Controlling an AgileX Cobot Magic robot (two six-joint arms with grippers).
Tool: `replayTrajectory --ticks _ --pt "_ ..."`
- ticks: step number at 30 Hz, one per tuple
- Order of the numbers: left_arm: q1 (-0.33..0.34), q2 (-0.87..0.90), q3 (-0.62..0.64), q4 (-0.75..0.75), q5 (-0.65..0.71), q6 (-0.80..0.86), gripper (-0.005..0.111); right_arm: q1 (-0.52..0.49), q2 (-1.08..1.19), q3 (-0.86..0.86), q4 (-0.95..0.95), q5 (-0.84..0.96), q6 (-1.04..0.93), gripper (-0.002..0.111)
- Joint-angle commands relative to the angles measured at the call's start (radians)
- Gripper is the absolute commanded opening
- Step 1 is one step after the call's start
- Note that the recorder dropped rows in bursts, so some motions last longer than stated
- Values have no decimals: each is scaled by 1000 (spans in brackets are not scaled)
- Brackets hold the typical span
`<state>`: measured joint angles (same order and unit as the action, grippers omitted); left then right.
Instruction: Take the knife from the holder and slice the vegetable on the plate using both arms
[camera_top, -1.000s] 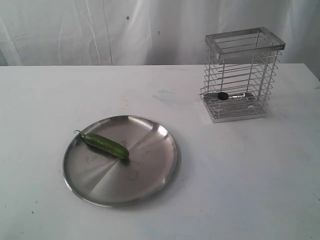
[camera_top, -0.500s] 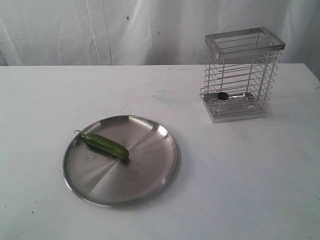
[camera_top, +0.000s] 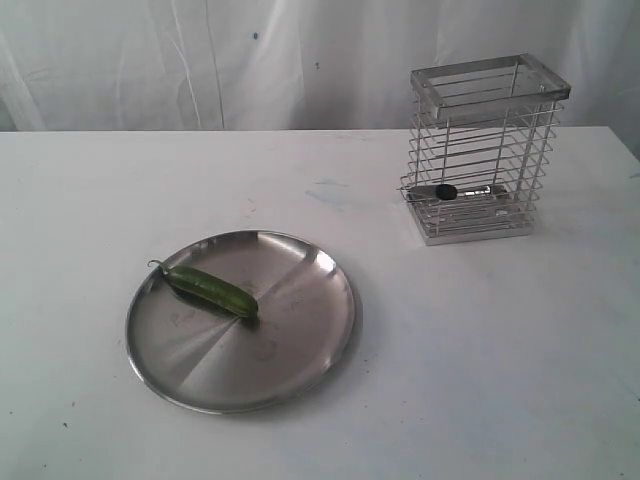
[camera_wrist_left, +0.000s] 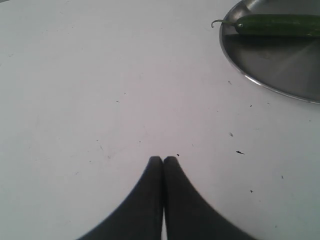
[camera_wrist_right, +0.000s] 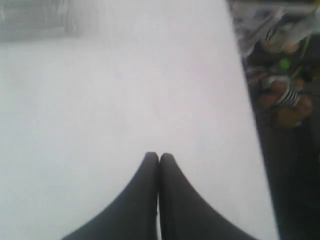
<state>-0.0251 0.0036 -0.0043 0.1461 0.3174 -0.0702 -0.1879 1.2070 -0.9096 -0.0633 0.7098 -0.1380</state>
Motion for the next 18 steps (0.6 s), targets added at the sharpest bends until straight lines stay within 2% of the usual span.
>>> replayTrajectory --ticks 1,6,18 --pt "1 -4 4 -3 -2 1 0 63 22 -95 228 172 -182 0" --pt "1 -4 4 -3 -2 1 0 257 24 -251 264 302 -174 0" --pt "1 -4 4 -3 -3 -1 0 813 233 -372 -82 510 68 0"
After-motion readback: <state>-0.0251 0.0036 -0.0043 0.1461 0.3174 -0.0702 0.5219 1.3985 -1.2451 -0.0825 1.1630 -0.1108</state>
